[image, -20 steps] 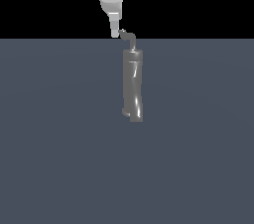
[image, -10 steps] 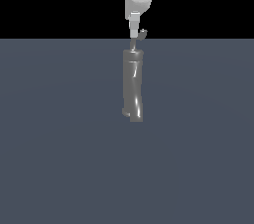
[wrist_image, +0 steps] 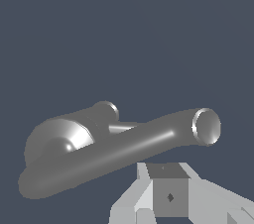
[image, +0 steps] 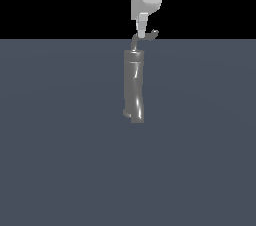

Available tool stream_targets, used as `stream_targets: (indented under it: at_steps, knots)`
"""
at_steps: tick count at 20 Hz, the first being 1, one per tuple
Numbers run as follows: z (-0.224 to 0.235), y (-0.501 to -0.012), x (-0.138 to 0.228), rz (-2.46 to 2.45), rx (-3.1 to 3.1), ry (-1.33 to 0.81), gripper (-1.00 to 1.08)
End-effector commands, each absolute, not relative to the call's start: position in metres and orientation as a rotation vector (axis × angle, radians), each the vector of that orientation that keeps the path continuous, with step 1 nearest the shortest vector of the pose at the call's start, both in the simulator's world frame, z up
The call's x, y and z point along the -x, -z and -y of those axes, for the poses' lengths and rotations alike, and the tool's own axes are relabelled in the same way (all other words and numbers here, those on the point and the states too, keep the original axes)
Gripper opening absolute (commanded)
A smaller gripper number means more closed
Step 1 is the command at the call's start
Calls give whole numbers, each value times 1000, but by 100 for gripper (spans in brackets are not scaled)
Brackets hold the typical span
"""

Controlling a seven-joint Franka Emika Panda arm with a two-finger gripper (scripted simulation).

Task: Turn on the faucet by rotating a designated handle.

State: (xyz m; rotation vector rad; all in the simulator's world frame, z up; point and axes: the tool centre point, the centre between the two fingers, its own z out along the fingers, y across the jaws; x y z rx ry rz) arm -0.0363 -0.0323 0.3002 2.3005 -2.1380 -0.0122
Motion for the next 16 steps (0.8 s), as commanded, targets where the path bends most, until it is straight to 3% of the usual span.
stream_targets:
  at_steps: [1, 16]
  knots:
    - [58, -300, 28, 2175, -2268, 2, -100]
    - [110, -300, -3, 2204, -2238, 0, -100]
